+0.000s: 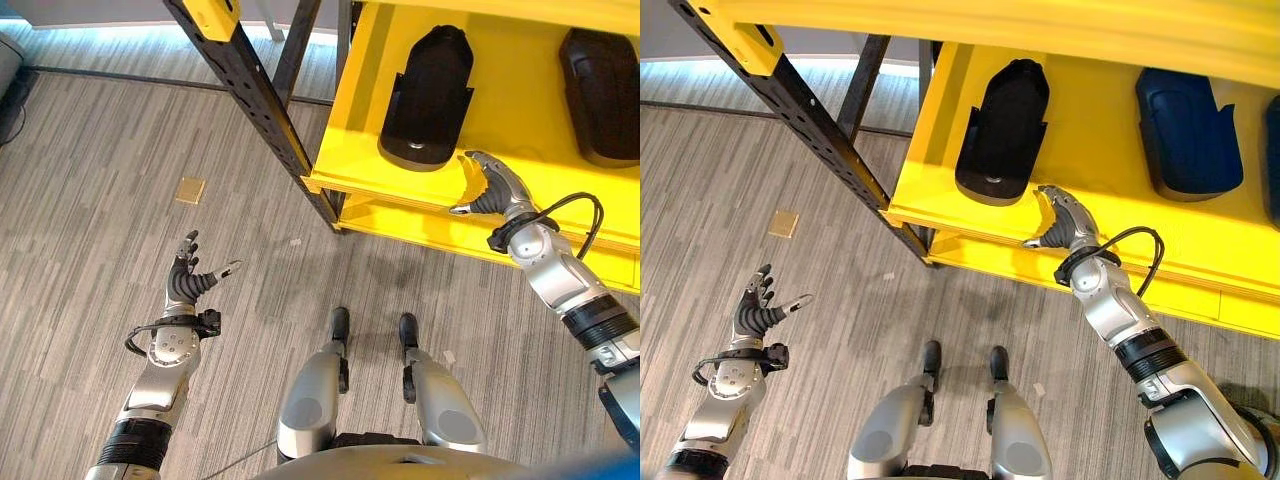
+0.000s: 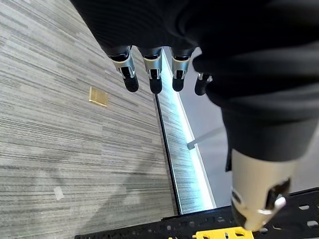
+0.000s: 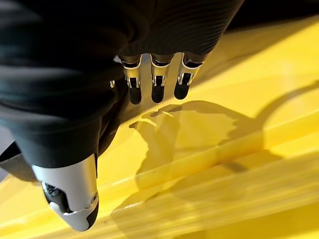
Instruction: Move parts from the plastic box to the shelf.
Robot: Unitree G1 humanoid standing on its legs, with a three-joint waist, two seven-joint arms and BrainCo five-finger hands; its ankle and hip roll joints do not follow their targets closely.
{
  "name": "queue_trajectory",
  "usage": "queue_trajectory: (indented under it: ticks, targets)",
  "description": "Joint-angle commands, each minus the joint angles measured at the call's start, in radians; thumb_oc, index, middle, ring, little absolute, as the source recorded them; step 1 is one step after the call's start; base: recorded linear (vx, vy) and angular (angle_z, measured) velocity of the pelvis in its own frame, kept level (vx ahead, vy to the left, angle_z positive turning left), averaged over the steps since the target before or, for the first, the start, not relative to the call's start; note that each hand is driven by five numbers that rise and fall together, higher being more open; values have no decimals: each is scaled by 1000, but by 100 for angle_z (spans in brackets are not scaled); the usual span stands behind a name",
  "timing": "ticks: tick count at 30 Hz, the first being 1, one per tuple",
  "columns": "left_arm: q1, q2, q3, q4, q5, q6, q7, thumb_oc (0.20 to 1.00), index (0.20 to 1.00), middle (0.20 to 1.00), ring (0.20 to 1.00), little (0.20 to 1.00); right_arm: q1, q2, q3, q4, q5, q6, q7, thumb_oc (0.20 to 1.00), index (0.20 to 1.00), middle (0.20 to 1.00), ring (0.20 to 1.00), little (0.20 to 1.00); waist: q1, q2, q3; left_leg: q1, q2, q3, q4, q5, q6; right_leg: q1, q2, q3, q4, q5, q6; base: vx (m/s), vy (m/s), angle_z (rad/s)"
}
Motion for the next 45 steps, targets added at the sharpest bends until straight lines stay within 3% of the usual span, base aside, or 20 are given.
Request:
queue_trajectory:
  ticks: [1, 7, 12, 15, 23, 28, 35, 40, 45]
  targets:
    - [79, 34, -19, -12, -8, -76, 10, 1000, 1000, 1000, 1000, 1000, -6, 25, -24, 0, -10, -26, -39, 1000, 1000, 1000, 1000, 1000, 5, -26, -83, -90, 126, -39, -12, 43, -72, 43, -145, -30, 131, -162, 95, 0, 0, 0]
    - [86, 31, -23, -2, -21, -82, 6, 1000, 1000, 1000, 1000, 1000, 1, 35, -24, 9, 26, 8, -14, 1000, 1000, 1000, 1000, 1000, -3, -20, -79, -85, 124, -35, -13, 41, -73, 34, -145, -27, 140, -163, 94, -7, 24, -1]
    - [103, 15, -4, -18, -15, -77, 7, 1000, 1000, 1000, 1000, 1000, 145, 28, -44, -93, 50, 6, 128, 1000, 1000, 1000, 1000, 1000, -29, -32, -72, -76, 132, -18, -18, 36, -71, 19, -144, -21, 143, -160, 97, -4, 13, -3]
    - [95, 11, 13, -33, -10, -53, 28, 1000, 1000, 1000, 1000, 1000, 272, -6, -64, -266, 69, 52, 254, 1000, 1000, 1000, 1000, 1000, -59, -50, -62, -74, 144, 2, -16, 33, -74, 0, -141, -12, 149, -160, 104, -36, -18, -8]
    - [75, 23, 2, -39, -5, -45, 66, 1000, 1000, 1000, 1000, 1000, 332, -50, -31, -449, 69, -75, 364, 1000, 1000, 1000, 1000, 1000, -73, -73, -49, -86, 149, 16, -5, 26, -73, -10, -136, -8, 147, -166, 111, -33, -31, -7]
    - [54, 27, -20, -32, 4, -45, 93, 1000, 1000, 1000, 1000, 1000, 246, -46, 49, -449, 29, -126, 312, 1000, 1000, 1000, 1000, 1000, -53, -71, -55, -91, 140, 4, -4, 27, -70, -1, -135, -16, 140, -169, 109, 3, -21, 1]
    - [22, 31, -43, -26, 19, -41, 105, 1000, 1000, 1000, 1000, 1000, 45, 10, 149, -362, -75, -141, 189, 1000, 1000, 1000, 1000, 1000, -7, -55, -70, -97, 122, -32, -6, 27, -66, 19, -139, -25, 134, -173, 104, 32, -19, 7]
    - [18, 29, -49, -33, 11, -28, 96, 1000, 1000, 1000, 1000, 1000, -31, 31, 167, -360, -154, -162, 165, 1000, 1000, 1000, 1000, 1000, 9, -47, -77, -99, 114, -45, -6, 26, -67, 27, -144, -27, 130, -171, 105, 29, 2, 6]
    - [25, 36, -58, -45, 11, -19, 63, 1000, 1000, 1000, 1000, 1000, -79, 37, 184, -368, -153, -86, 183, 1000, 1000, 1000, 1000, 1000, 24, -39, -79, -101, 105, -59, -6, 25, -68, 29, -150, -29, 128, -170, 107, 3, 1, 1]
